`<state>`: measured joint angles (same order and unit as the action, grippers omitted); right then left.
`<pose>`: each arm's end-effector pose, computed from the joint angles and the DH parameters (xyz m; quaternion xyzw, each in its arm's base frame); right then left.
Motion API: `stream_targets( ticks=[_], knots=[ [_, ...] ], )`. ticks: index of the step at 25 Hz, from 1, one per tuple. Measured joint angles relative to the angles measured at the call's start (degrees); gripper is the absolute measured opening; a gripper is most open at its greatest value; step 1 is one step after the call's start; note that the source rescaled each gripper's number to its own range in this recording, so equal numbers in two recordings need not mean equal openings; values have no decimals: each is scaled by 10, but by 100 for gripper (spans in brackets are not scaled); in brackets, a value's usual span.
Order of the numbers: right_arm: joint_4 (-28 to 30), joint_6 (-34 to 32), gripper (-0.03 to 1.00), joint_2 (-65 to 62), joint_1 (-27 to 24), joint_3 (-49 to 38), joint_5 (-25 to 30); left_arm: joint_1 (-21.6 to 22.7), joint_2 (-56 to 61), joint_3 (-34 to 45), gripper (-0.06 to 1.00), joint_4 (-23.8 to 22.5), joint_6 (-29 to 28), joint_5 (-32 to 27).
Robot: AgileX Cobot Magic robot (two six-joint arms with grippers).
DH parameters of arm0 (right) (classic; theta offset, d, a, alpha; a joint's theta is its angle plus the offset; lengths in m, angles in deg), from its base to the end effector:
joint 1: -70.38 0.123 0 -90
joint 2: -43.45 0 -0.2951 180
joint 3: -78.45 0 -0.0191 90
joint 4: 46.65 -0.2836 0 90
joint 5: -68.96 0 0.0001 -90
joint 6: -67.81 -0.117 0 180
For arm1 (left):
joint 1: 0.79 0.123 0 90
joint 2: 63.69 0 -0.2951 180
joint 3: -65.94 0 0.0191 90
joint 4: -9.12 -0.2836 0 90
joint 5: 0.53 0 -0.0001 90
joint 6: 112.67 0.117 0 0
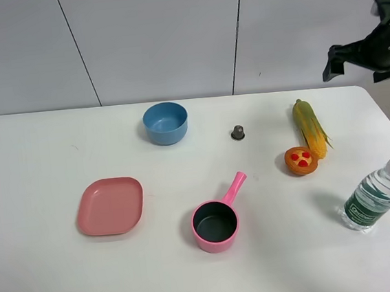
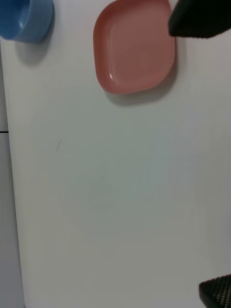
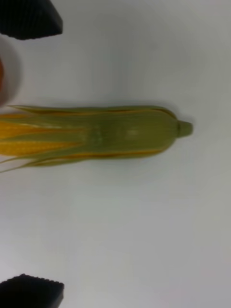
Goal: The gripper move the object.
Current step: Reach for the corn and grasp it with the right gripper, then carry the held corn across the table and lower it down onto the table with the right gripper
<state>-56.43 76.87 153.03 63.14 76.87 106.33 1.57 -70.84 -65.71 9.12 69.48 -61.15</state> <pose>0.4297 -0.0424 0.2176 0.0359 0.9597 0.0292 0.2771 0.0351 0.0014 0.2845 -0.0016 0.8486 0.0208 0.5286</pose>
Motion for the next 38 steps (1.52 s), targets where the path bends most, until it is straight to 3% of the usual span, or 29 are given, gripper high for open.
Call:
stream_targets(
  ticks=[5,13,19,24,26,28,30,31,38],
  knots=[
    [-35,43,99,87,3,0,-39,0,0,0,100,0,0,0],
    [-56,50,99,164,18,3,-98,0,0,0,100,0,0,0],
    [-70,50,96,208,20,58,-77,0,0,0,100,0,0,0],
    [-76,50,81,228,28,73,-59,0,0,0,100,0,0,0],
    [-78,50,69,235,28,74,-50,0,0,0,100,0,0,0],
    [-77,50,47,236,28,74,-41,0,0,0,100,0,0,0],
    [-73,50,10,236,28,74,-31,0,0,0,100,0,0,0],
    [-71,50,0,236,28,75,-29,0,0,0,100,0,0,0],
    [-49,43,2,200,28,87,-7,0,0,0,100,0,0,0]
  ],
)
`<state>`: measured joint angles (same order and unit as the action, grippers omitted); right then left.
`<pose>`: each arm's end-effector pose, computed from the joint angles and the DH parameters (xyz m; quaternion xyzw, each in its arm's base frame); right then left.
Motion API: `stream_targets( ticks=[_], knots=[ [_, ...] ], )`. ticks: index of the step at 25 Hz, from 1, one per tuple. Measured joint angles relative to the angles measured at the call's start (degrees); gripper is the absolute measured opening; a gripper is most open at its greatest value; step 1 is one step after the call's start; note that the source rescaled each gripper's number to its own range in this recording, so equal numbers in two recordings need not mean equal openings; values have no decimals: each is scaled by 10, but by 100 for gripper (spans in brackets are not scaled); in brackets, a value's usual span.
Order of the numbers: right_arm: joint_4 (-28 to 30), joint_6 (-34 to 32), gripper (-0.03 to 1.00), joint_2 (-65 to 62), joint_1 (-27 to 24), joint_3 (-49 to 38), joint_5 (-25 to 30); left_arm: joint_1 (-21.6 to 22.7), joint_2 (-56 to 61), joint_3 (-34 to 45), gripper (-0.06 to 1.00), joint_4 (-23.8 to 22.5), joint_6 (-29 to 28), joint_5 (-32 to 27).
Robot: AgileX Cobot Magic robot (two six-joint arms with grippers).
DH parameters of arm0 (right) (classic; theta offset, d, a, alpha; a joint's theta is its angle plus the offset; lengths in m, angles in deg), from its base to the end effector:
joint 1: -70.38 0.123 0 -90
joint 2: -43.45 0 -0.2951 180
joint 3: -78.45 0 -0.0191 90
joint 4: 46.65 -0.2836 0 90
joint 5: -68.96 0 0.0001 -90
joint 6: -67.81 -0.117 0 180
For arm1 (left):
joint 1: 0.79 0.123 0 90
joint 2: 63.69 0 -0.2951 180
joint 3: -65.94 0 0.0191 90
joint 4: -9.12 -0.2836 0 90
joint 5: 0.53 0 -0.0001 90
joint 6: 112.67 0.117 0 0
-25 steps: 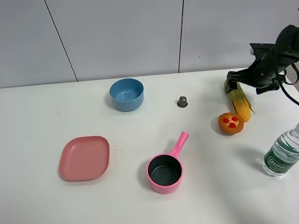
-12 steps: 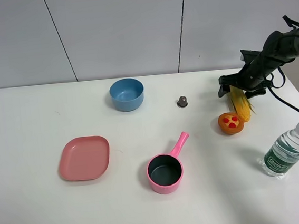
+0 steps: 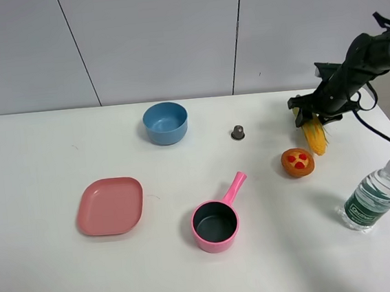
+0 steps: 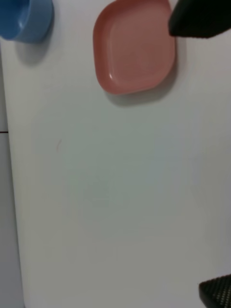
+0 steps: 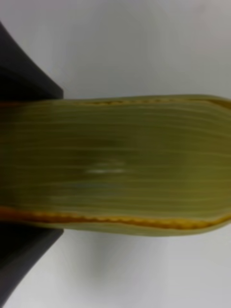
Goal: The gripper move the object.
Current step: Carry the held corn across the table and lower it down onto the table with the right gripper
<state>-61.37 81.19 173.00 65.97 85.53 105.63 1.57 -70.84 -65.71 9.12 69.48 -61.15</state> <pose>0.4802 -0.0192 0.1070 0.0107 0.9792 0.0650 0.1919 0.0351 0.0014 0.2845 -0.0016 0.8486 0.0208 0.5286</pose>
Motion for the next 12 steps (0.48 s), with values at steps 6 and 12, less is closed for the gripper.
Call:
stream_targets(
  ticks=[6,12],
  knots=[
    [-14,-18,2,-32,29,148,68,0,0,0,100,0,0,0],
    [-43,-21,2,-17,103,223,78,0,0,0,100,0,0,0]
  ],
)
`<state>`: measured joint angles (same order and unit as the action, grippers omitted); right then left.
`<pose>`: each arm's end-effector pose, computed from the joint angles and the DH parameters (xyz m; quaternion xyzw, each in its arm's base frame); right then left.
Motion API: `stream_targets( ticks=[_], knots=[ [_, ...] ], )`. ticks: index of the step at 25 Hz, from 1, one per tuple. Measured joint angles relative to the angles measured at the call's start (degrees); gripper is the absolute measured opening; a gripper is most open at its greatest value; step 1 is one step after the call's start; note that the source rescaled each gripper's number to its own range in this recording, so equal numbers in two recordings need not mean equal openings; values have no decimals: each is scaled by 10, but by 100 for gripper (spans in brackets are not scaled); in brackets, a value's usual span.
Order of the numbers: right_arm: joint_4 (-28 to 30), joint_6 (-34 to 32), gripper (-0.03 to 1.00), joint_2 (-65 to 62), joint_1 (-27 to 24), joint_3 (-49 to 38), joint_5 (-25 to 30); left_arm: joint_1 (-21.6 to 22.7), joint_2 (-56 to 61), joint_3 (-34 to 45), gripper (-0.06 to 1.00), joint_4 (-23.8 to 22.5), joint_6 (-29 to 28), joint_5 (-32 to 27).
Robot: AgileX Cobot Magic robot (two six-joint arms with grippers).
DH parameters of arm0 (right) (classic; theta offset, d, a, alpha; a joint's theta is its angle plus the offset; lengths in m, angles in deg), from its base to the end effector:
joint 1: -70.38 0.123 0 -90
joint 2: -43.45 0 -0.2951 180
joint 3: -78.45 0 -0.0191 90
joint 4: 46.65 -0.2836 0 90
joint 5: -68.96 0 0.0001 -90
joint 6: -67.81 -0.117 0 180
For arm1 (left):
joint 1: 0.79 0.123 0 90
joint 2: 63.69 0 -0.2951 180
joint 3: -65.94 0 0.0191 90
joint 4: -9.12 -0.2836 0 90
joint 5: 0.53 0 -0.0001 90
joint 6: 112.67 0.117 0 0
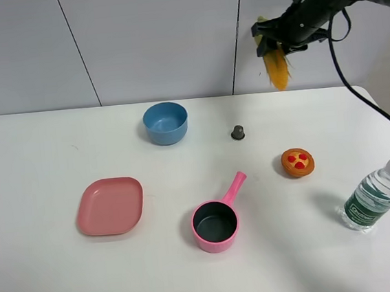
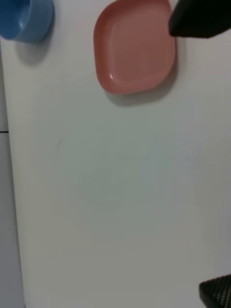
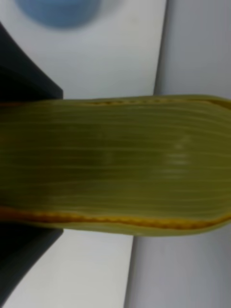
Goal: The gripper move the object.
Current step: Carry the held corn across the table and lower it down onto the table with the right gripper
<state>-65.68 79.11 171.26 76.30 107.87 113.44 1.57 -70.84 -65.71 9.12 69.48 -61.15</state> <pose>0.5298 0.0818 0.2448 -0.0659 0.9356 0.1324 0.3206 0.0351 0.0014 0.2845 -0.0016 0.8486 0.0208 0.5286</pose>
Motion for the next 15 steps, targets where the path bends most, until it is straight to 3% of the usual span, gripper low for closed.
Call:
stream_targets(
  ticks=[8,15],
  knots=[
    [-13,-4,2,93,100,10,-2,0,0,0,100,0,0,0],
    [-15,-4,2,130,139,10,15,0,0,0,100,0,0,0]
  ],
)
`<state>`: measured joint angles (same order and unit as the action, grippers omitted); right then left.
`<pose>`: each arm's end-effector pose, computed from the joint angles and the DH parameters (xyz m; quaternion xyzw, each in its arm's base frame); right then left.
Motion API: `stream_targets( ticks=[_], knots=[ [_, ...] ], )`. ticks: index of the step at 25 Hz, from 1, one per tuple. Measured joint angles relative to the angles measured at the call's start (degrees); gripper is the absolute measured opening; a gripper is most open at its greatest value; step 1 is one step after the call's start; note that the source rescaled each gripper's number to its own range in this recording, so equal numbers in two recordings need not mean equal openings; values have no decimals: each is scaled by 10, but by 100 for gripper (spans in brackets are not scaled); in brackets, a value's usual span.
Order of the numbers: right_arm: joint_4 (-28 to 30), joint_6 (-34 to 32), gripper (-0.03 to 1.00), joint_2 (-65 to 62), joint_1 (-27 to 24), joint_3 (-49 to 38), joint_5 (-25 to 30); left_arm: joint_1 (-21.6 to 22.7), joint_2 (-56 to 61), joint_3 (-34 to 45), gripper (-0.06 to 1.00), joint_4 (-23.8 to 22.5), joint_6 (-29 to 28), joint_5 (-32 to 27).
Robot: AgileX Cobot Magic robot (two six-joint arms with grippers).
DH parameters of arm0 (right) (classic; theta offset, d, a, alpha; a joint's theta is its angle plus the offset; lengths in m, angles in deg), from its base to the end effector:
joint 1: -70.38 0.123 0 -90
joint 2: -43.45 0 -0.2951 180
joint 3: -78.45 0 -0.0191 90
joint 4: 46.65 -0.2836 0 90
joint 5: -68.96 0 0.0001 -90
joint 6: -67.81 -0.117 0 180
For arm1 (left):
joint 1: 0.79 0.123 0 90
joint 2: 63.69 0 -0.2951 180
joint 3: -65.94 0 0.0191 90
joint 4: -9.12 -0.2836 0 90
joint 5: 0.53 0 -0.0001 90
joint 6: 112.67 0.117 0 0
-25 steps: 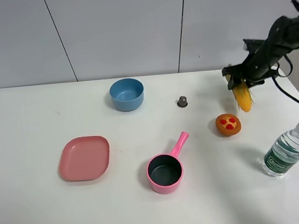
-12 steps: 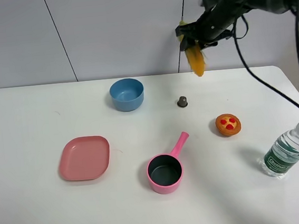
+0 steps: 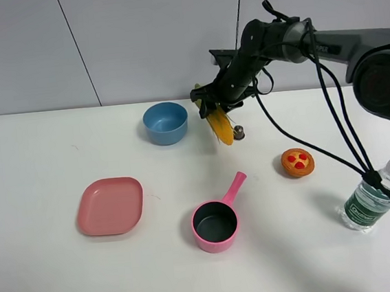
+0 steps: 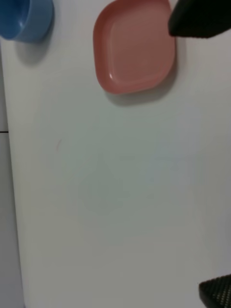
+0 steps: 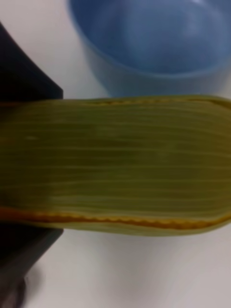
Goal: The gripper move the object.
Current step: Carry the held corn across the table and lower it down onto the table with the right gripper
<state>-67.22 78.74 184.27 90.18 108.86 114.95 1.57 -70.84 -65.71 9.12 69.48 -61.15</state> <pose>0.5073 0.2141 0.1262 -0.1634 0.9539 0.1662 0.1889 0.0351 0.0014 0.2845 -0.0016 0.8486 0.0208 0.5286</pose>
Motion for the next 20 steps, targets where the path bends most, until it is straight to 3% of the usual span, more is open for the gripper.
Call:
stream_targets(
  ticks=[8,9,12,14,20],
  knots=[
    [6,1,2,13,14,0,42,0,0,0,100,0,0,0],
    [8,1,7,13,14,0,44,0,0,0,100,0,0,0],
    [19,-3,51,13,15,0,49,0,0,0,100,0,0,0],
    [26,-19,65,13,16,0,51,0,0,0,100,0,0,0],
    [25,-34,73,8,25,0,64,0,0,0,100,0,0,0]
  ],
)
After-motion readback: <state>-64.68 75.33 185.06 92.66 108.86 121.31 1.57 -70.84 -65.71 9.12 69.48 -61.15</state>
